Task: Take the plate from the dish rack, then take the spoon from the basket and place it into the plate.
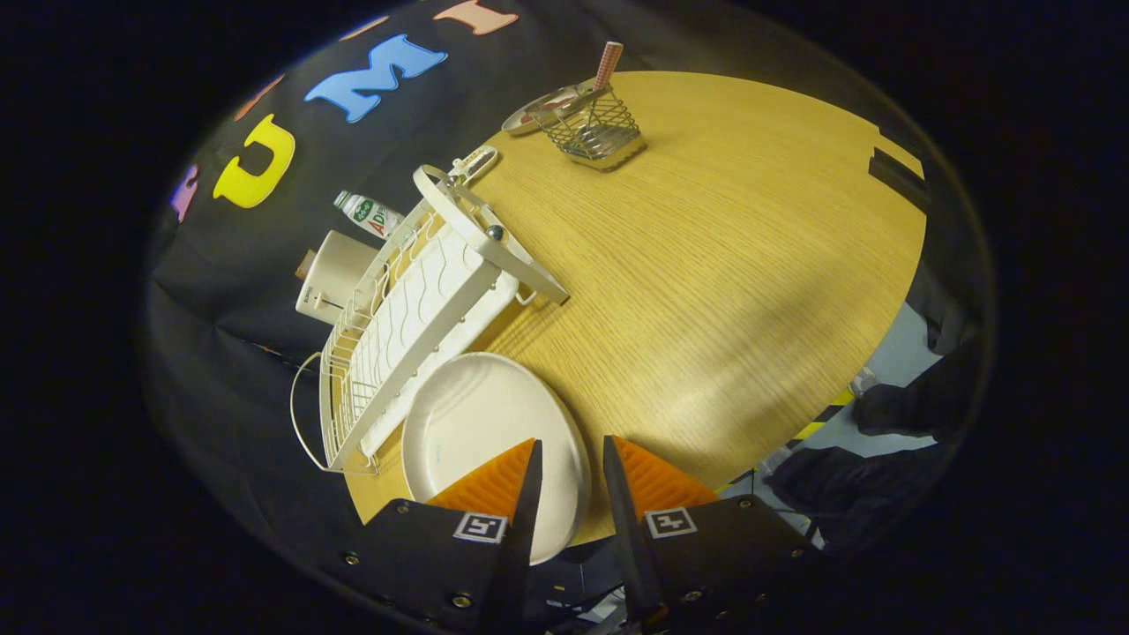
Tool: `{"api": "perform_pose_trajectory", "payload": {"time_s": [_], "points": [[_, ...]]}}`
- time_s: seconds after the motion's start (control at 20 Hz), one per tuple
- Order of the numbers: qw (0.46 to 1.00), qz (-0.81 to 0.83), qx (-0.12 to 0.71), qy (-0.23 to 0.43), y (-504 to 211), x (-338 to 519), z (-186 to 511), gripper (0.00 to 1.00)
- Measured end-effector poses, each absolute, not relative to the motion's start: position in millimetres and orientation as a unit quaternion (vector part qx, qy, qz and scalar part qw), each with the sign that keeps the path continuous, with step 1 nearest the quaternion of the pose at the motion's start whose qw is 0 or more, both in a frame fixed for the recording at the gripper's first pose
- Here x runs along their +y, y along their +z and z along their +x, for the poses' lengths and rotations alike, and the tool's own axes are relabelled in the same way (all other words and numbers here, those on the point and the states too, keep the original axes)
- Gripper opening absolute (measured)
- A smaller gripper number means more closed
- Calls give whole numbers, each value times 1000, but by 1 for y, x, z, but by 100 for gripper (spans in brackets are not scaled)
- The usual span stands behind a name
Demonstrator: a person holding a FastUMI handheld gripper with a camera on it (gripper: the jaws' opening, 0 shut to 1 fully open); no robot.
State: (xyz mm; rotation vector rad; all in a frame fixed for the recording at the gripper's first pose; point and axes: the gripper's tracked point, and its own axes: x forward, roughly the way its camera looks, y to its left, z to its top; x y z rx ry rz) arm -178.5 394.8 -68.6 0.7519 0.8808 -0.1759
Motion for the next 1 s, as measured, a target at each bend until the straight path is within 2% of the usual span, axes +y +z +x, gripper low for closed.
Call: {"api": "perform_pose_trajectory", "payload": {"time_s": [0.55, 1.0], "points": [[896, 337, 266, -116, 22, 309, -107, 43], [894, 363, 180, -194, 57, 210, -28, 43]]}}
